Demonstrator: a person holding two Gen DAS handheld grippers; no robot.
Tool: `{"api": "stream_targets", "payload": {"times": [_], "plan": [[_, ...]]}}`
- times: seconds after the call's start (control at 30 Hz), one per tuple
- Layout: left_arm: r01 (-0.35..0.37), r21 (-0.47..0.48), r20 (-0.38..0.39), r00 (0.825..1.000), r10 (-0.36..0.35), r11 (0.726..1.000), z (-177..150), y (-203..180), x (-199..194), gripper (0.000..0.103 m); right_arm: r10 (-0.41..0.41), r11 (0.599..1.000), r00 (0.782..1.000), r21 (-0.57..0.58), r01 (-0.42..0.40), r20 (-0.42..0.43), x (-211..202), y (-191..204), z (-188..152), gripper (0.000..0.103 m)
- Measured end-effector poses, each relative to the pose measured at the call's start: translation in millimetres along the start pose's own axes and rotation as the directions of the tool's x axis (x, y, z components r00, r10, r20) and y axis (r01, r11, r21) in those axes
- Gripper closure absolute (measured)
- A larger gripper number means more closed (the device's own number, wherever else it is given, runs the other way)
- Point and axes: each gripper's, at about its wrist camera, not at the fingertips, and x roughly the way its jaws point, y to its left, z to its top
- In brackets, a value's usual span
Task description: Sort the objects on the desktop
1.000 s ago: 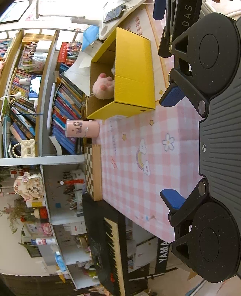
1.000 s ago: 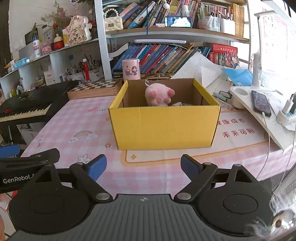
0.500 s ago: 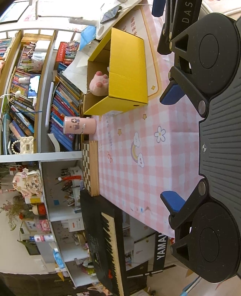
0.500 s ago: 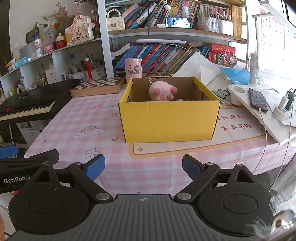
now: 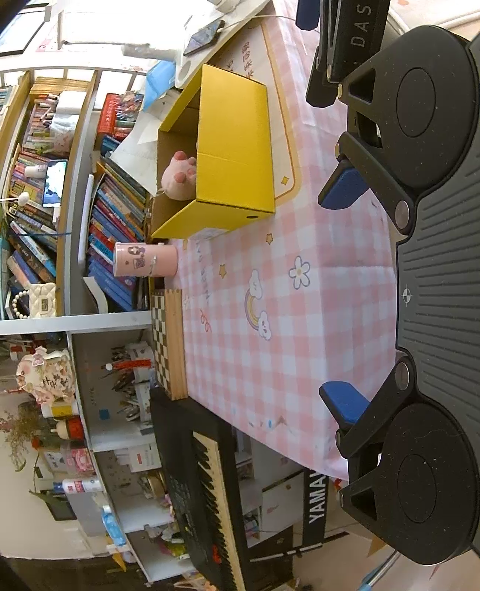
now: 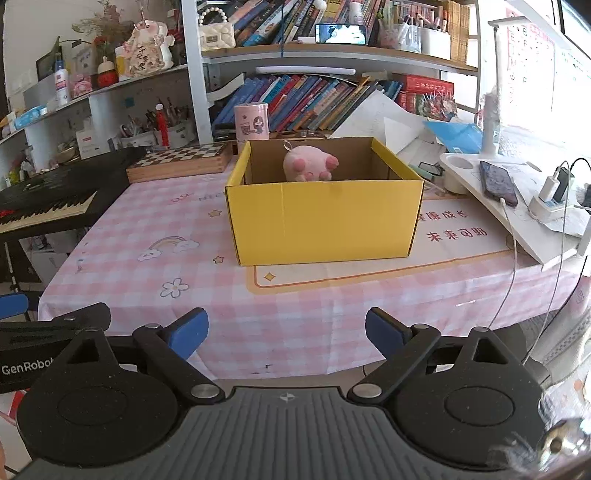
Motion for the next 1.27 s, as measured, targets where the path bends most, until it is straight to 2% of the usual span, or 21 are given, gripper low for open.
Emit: {"api": "stream_targets", "payload": {"times": [0.6, 1.27], "plan": [[0.006, -0.033, -0.018, 1.0, -0.007, 0.999, -3.1, 8.6, -0.9, 0.002, -0.008, 1.0, 1.0, -0.013, 0.007, -0.026, -0.1, 6.5, -3.9, 0.009], [-0.013, -0.015, -0.034, 0.999, 0.013, 1.0, -3.6, 4.7, 2.1, 0.002, -0.004, 1.0, 1.0, -0.019, 0.003, -0.026, -0.2, 9.4, -5.0, 0.009]]}}
